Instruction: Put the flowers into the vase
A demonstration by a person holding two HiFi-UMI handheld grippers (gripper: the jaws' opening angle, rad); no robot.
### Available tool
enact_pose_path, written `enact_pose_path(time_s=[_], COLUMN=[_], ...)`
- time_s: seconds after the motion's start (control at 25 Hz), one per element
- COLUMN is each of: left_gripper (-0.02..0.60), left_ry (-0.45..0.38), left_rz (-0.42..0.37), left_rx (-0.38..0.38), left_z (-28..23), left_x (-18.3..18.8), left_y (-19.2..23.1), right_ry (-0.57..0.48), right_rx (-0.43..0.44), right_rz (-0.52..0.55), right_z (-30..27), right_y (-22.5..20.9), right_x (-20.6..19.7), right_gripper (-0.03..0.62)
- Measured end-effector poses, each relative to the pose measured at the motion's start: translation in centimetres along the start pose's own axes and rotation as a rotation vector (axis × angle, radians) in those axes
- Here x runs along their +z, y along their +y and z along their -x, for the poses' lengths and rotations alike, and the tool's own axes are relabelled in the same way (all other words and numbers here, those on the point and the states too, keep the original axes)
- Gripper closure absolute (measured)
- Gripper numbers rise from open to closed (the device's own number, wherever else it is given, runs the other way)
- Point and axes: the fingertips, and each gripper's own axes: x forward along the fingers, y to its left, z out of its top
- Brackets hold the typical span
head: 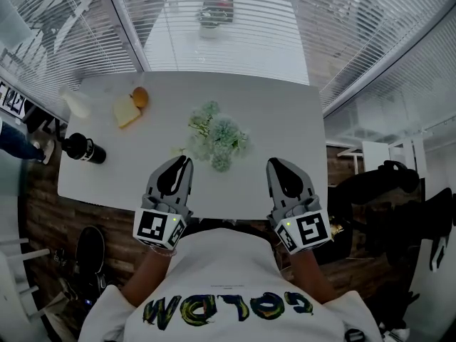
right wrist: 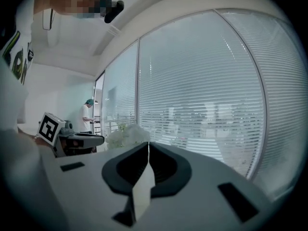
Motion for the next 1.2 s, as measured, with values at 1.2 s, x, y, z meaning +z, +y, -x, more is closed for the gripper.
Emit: enact_pose_path(time_s=[1.2], left_gripper=[0.548], left_ry=[-0.018], left_rz=[0.010], left_rx=[0.001], left_z=[0.13], left_x=[0.71], left_y=[0.17], right_ry=[0.005], right_rx=[-0.046], right_rz=[0.011], right_z=[0.86], right_y=[-0.79], right_x=[0.14], right_gripper=[0.583])
